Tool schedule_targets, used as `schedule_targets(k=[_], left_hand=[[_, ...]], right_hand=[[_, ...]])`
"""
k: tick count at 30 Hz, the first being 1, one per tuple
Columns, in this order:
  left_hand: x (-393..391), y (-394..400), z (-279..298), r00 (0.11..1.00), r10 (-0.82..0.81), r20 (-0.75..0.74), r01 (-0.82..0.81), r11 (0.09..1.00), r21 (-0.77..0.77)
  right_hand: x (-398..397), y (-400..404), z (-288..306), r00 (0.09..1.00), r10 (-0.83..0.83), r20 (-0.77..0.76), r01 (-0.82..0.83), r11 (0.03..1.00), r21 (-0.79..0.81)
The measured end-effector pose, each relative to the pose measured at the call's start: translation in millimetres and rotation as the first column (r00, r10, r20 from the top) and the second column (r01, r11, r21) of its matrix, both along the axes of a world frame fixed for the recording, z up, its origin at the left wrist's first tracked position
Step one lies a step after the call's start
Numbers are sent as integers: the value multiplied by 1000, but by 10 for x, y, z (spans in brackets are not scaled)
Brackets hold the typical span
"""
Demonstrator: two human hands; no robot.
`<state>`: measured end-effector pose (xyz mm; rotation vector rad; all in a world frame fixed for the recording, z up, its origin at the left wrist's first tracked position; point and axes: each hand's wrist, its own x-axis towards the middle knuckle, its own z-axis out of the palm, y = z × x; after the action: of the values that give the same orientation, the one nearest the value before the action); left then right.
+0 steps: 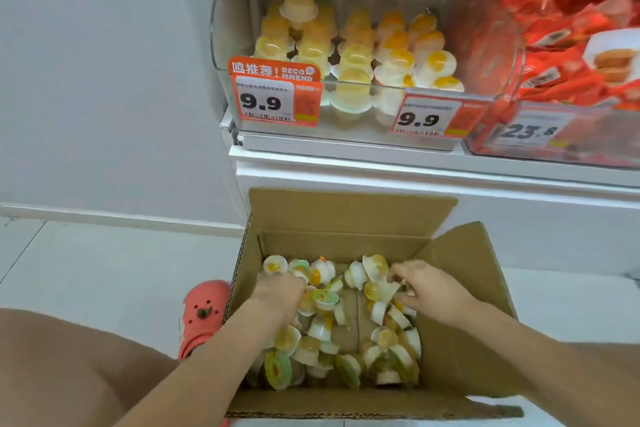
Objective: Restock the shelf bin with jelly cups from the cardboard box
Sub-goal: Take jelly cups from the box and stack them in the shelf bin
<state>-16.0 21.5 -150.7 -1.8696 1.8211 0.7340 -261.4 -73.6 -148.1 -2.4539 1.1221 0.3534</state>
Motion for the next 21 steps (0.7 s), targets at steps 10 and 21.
schedule_targets(k=[10, 21], left_hand=[[65, 223, -995, 988, -124, -88, 138, 974, 181], [-95, 302, -1270, 924, -365, 114, 353, 929, 111]], right_hand=[[306, 469, -1032, 803, 552, -224, -490, 826, 280], [438, 704, -1475, 828, 533, -175, -449, 817, 362]])
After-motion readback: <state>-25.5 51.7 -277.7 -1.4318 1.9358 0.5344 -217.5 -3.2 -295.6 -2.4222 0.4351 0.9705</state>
